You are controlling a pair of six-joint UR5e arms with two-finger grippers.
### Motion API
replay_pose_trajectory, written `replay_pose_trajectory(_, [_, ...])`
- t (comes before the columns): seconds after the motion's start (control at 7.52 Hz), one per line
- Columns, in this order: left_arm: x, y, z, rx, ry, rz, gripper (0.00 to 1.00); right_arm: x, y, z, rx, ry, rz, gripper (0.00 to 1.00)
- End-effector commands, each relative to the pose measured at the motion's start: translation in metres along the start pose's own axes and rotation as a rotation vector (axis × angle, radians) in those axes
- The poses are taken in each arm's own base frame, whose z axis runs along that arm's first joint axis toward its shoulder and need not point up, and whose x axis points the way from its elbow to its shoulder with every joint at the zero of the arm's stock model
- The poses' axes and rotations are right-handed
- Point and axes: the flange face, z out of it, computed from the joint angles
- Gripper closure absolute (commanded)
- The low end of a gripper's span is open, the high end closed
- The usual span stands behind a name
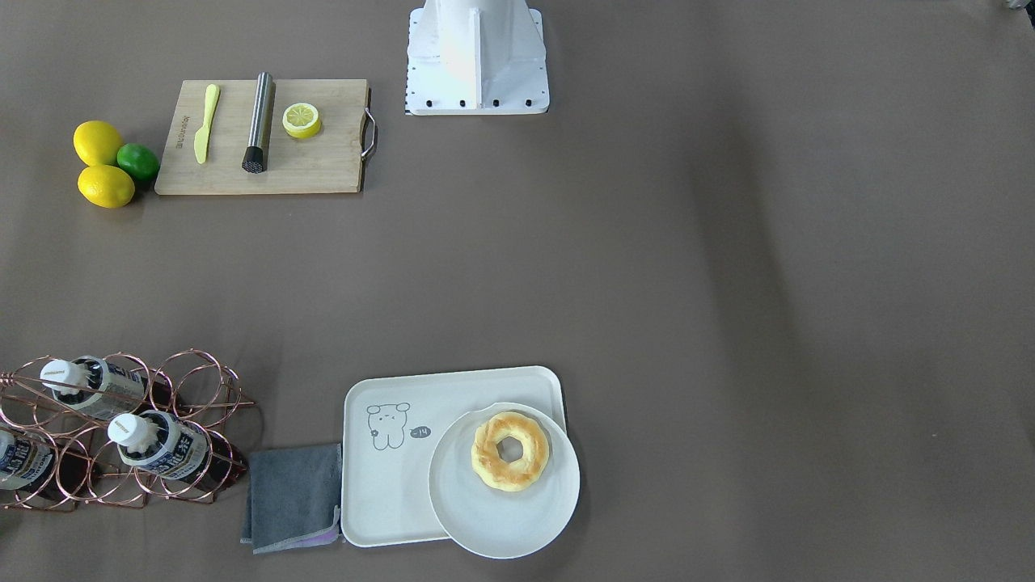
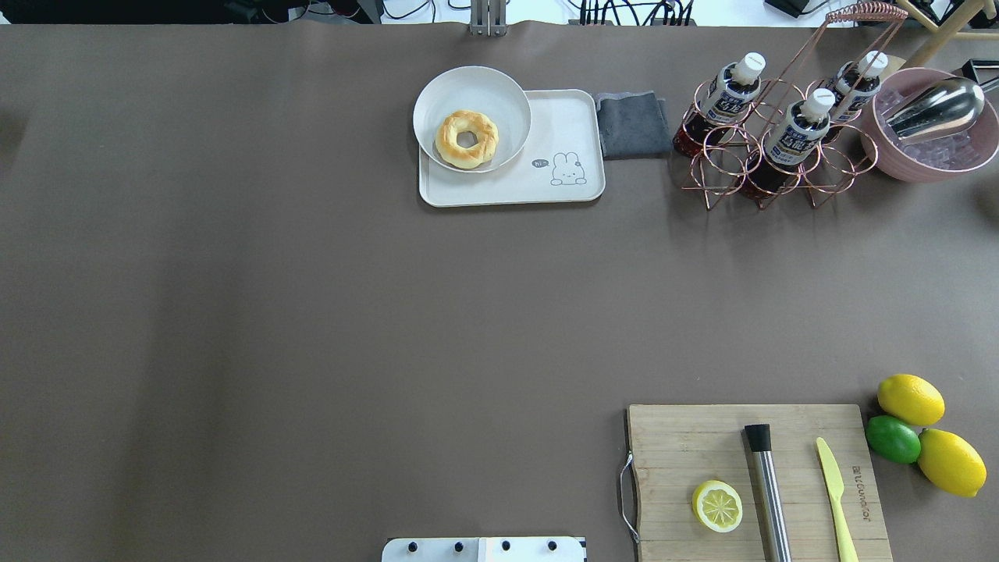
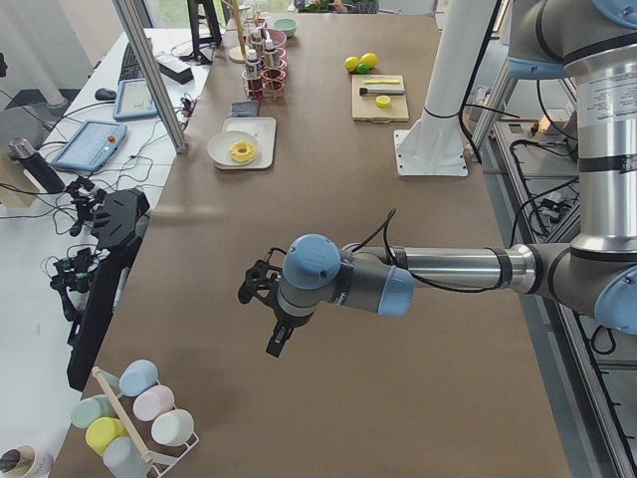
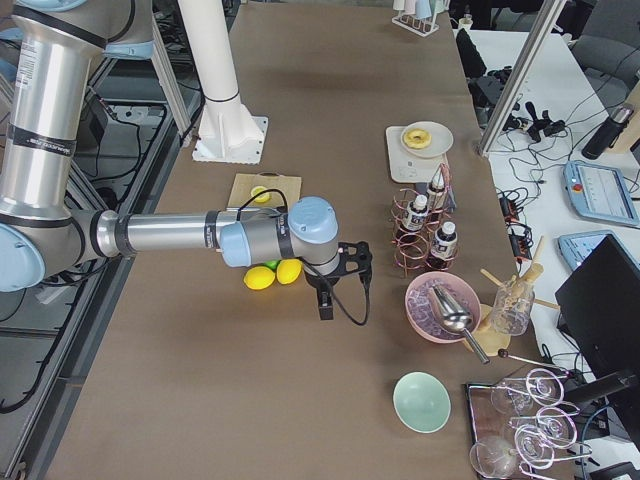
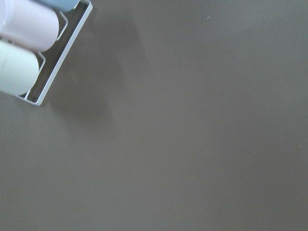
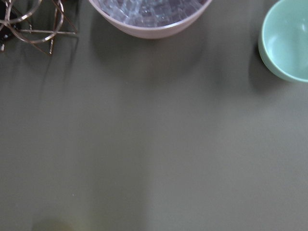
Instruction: Place tea on tray
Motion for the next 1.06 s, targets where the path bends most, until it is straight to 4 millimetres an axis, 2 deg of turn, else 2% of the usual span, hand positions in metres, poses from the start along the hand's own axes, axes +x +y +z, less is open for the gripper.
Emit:
replay_pose_trajectory(0.0, [0.049, -0.068, -0.009, 0.089, 0.068, -0.030, 0.02, -0.088, -0.072, 0.004, 0.064, -0.036, 0.030, 0.00])
replay_pose_trajectory(0.13, [0.066, -0.077, -0.011, 0.145, 0.079, -0.024, 0.01, -0.134, -0.100, 0.017, 0.079, -0.010, 0.046, 0.00])
replay_pose_trajectory(0.27, [0.090, -0.092, 0.000, 0.157, 0.106, -0.006, 0.01, -0.192, -0.135, 0.026, 0.097, -0.023, 0.086, 0.00])
replay_pose_trajectory(0.4, [0.116, -0.104, 0.019, 0.131, 0.143, 0.008, 0.01, -0.242, -0.165, 0.035, 0.109, -0.037, 0.135, 0.00])
replay_pose_trajectory(0.53, [0.155, -0.131, 0.040, 0.103, 0.176, 0.042, 0.02, -0.264, -0.183, 0.037, 0.118, -0.044, 0.139, 0.00])
replay_pose_trajectory(0.66, [0.163, -0.132, 0.041, 0.131, 0.191, 0.045, 0.01, -0.286, -0.194, 0.035, 0.136, -0.052, 0.176, 0.00])
replay_pose_trajectory(0.8, [0.165, -0.131, 0.040, 0.158, 0.199, 0.045, 0.00, -0.297, -0.193, 0.050, 0.147, -0.019, 0.172, 0.00])
replay_pose_trajectory(0.93, [0.165, -0.130, 0.041, 0.156, 0.199, 0.045, 0.00, -0.297, -0.204, 0.057, 0.163, 0.013, 0.167, 0.00])
